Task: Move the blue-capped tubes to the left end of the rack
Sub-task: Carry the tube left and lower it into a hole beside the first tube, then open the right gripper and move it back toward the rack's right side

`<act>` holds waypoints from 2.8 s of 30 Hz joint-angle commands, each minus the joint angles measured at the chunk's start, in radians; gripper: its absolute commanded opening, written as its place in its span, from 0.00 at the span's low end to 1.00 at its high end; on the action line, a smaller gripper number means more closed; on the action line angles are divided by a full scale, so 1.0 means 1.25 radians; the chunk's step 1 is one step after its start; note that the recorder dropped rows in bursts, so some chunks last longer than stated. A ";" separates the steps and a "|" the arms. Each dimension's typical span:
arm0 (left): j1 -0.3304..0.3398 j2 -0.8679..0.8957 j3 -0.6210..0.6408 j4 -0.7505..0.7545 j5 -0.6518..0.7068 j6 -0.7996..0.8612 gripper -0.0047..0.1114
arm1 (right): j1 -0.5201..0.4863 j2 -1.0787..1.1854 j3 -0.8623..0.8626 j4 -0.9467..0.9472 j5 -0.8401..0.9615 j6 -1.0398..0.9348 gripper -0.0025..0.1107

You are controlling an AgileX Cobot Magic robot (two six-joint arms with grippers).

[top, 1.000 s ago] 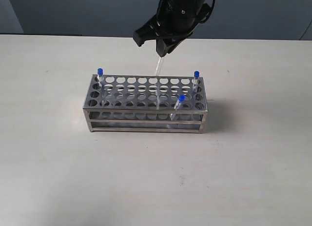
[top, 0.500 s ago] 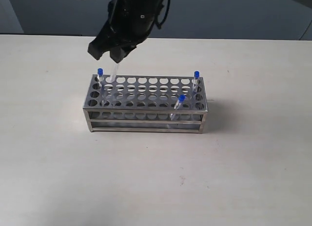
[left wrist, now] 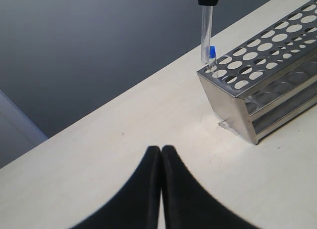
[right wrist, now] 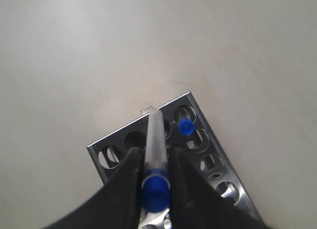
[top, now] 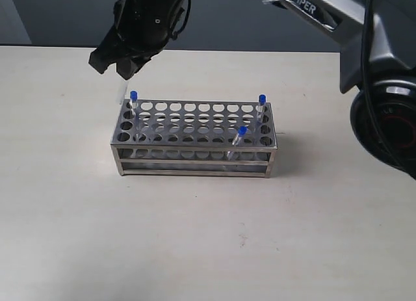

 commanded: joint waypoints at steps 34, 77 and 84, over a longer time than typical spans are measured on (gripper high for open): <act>-0.003 0.003 -0.004 -0.003 -0.004 -0.004 0.05 | 0.009 0.115 -0.004 0.131 -0.056 -0.046 0.01; -0.003 0.003 -0.004 0.001 -0.005 -0.004 0.05 | 0.014 0.072 -0.004 0.054 0.002 0.031 0.43; -0.003 0.003 -0.004 0.001 -0.005 -0.004 0.05 | 0.014 0.020 -0.004 -0.003 0.002 0.058 0.43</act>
